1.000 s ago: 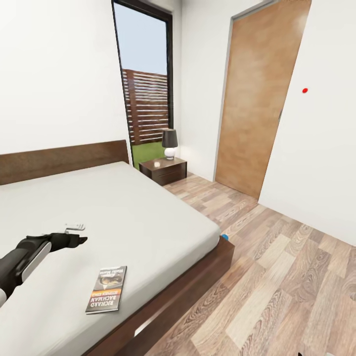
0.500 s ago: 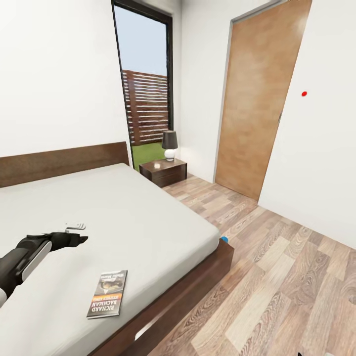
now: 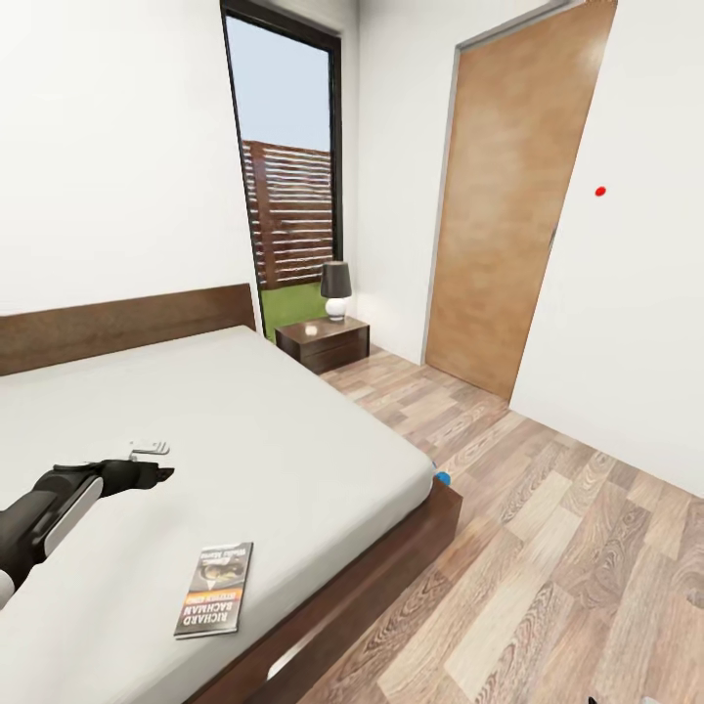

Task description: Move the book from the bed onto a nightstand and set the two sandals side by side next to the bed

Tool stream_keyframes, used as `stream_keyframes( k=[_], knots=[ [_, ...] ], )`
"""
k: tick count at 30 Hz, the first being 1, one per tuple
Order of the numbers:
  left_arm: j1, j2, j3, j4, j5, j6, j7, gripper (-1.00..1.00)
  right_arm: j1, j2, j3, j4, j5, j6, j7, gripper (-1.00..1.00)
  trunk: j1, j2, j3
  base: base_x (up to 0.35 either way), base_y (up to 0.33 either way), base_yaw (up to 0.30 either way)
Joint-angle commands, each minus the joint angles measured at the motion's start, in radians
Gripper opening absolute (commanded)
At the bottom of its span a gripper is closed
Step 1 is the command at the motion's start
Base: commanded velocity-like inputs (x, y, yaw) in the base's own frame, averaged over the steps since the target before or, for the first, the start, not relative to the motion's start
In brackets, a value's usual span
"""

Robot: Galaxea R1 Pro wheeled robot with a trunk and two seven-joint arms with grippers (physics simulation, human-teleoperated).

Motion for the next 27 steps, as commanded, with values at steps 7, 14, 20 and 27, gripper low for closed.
stream_keyframes(
  k=[7,14,20,27],
  knots=[
    [-0.001,-0.001,-0.003,0.000,0.002,0.003,0.000,1.00,-0.001,0.001,-0.008,0.001,0.011,-0.004,0.009,1.00,-0.027,0.049,0.021,0.000,0.000,0.000],
    [-0.001,-0.004,-0.004,0.000,0.002,0.002,0.002,1.00,-0.001,0.001,-0.008,0.001,0.011,-0.004,0.009,1.00,-0.054,0.098,0.043,0.000,0.000,0.000],
    [-0.001,-0.004,-0.003,0.005,0.002,0.002,0.002,1.00,-0.001,0.001,-0.008,0.001,0.011,-0.004,0.009,1.00,-0.077,0.140,0.062,0.000,0.000,0.000],
    [-0.001,-0.005,-0.004,0.006,0.002,0.001,0.004,1.00,-0.001,0.001,-0.008,0.001,0.011,-0.004,0.009,1.00,-0.104,0.189,0.084,0.000,0.000,0.000]
  ],
)
